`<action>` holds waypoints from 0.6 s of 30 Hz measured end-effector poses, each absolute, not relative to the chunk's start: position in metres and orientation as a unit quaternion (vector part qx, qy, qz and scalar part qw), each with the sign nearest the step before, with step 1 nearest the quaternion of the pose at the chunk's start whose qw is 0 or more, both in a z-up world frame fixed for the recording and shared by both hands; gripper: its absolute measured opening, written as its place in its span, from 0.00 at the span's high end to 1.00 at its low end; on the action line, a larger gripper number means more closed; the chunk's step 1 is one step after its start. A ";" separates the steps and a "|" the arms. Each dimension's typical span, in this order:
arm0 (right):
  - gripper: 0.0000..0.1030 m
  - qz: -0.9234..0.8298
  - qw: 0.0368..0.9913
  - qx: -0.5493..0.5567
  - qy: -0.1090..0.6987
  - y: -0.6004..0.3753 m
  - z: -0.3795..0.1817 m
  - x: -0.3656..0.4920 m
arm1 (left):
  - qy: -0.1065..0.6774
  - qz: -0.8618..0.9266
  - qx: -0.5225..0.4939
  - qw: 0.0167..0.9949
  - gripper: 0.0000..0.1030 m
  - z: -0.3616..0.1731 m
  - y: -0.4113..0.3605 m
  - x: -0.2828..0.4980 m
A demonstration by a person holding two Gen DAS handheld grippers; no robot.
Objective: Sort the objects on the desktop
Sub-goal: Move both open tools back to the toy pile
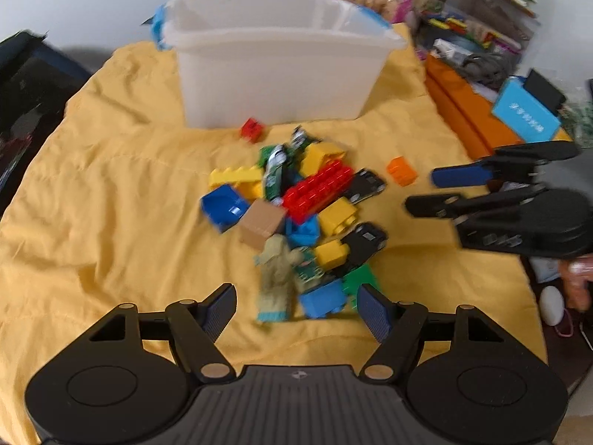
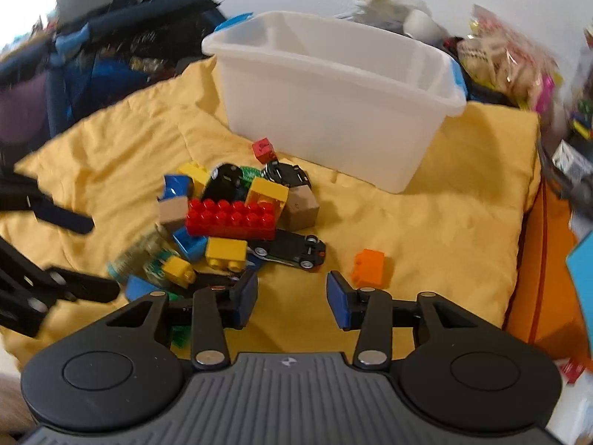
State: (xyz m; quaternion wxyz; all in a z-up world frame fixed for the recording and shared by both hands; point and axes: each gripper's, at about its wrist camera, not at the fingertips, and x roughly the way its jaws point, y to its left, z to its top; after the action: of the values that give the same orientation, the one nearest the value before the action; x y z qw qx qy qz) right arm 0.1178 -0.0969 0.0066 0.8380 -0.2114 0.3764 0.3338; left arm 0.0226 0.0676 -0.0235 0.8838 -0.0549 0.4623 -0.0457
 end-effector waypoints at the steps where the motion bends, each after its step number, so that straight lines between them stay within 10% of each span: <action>1: 0.58 0.334 0.836 -0.219 0.377 -0.097 0.004 0.120 | 0.457 -0.053 -0.048 0.886 0.27 -0.021 0.065 0.023; 18: 0.69 0.412 0.754 -0.405 0.313 -0.038 -0.041 0.147 | 0.462 -0.061 -0.059 0.883 0.27 -0.023 0.075 0.021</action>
State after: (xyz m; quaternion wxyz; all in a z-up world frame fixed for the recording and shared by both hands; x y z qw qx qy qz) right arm 0.1471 -0.0380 -0.0409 0.7541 -0.4051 0.3125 0.4117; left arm 0.0214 0.0750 -0.0230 0.8829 -0.0585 0.4619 -0.0609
